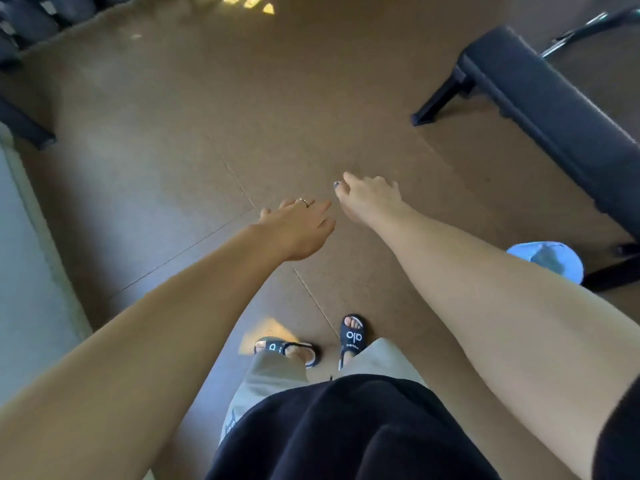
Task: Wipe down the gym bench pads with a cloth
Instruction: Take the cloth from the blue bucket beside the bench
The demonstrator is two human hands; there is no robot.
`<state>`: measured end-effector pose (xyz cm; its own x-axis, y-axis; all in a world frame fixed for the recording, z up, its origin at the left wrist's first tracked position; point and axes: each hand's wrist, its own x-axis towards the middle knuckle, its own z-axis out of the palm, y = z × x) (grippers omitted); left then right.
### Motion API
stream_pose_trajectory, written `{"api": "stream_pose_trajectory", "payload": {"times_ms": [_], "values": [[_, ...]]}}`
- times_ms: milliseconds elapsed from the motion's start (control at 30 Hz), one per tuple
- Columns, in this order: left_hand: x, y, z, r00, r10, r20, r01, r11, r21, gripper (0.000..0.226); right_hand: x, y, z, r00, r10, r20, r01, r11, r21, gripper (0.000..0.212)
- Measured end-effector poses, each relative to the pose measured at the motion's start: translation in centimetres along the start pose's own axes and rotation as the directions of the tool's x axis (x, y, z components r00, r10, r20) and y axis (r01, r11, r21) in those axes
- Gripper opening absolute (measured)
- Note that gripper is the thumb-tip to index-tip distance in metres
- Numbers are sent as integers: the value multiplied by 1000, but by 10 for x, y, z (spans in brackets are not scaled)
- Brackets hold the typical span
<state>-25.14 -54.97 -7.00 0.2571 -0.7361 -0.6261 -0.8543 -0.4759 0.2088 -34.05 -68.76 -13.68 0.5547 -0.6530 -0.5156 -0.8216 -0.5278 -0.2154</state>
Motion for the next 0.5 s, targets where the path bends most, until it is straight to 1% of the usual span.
{"api": "stream_pose_trajectory", "payload": {"times_ms": [67, 133, 233, 367, 500], "values": [[13, 35, -3, 999, 43, 9, -43, 999, 29, 43, -7, 43, -5, 998, 59, -5, -59, 997, 50, 57], [26, 67, -4, 995, 96, 34, -98, 993, 59, 47, -14, 82, -7, 993, 118, 1, -118, 988, 101, 59], [54, 107, -1, 974, 209, 84, -218, 969, 118, 53, -24, 132, -5, 975, 224, -6, -220, 963, 154, 58], [94, 151, 0, 928, 332, 168, -357, 923, 146, 61, -37, 188, -1, 920, 393, -1, -379, 889, 257, 54], [127, 201, -4, 872, 414, 260, -462, 871, 165, 82, -56, 238, -5, 844, 537, -4, -500, 788, 360, 48]]}}
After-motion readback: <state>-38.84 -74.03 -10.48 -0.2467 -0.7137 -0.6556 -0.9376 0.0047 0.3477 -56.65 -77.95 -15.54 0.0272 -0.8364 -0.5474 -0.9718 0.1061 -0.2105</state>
